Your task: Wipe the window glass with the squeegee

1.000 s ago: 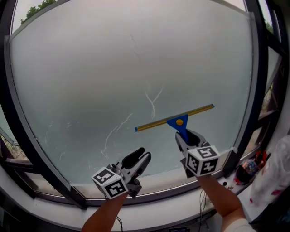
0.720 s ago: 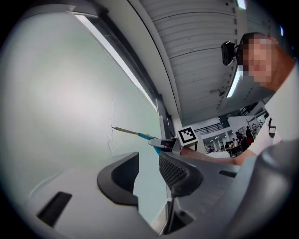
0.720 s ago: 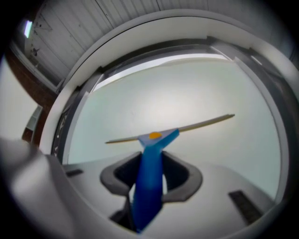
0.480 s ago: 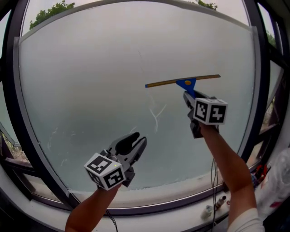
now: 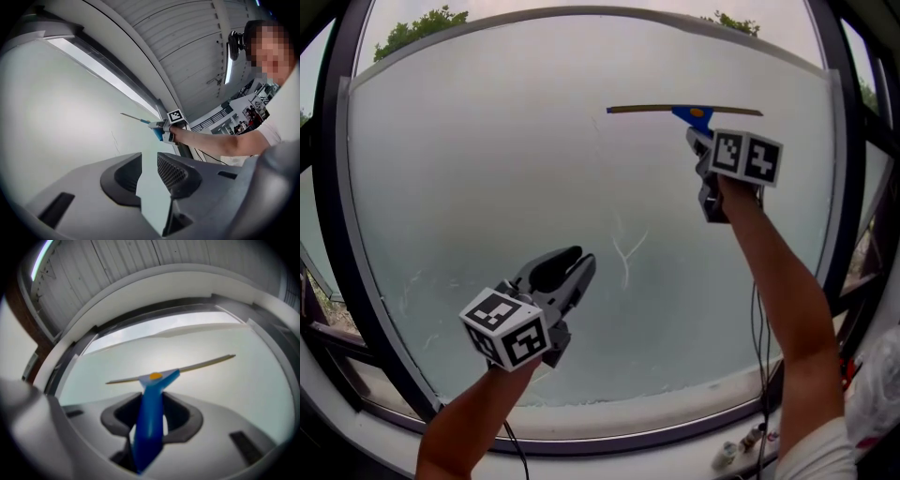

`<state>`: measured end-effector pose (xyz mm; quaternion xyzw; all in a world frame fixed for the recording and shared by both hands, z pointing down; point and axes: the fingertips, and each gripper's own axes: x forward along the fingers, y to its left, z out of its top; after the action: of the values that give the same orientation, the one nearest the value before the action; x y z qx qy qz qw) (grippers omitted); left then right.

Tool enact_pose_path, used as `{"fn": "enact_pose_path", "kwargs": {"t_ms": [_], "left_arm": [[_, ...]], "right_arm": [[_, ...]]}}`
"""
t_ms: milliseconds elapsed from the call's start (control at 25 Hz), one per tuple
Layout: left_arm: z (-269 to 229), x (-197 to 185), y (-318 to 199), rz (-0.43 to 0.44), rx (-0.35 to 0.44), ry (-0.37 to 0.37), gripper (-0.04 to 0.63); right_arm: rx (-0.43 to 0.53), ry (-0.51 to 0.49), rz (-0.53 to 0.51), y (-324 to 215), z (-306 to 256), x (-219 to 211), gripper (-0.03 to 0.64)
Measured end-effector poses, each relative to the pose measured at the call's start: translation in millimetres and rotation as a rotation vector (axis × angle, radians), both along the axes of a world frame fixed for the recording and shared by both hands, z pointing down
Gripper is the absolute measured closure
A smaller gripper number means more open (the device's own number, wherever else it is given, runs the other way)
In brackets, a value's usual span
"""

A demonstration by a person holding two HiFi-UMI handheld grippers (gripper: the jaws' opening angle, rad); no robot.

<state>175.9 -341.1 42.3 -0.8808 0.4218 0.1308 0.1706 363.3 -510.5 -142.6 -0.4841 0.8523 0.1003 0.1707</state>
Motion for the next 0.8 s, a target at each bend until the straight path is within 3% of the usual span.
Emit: {"fn": "enact_pose_path", "kwargs": {"t_ms": [400, 800], "left_arm": [[-24, 17, -1, 0.002, 0.042, -0.022, 0.471], [-12, 22, -7, 0.015, 0.012, -0.046, 0.471]], "right_arm": [[0.051, -0.039, -0.019, -10, -90, -9, 0.468], [0.024, -0.022, -0.045, -33, -115, -17, 0.468]]}}
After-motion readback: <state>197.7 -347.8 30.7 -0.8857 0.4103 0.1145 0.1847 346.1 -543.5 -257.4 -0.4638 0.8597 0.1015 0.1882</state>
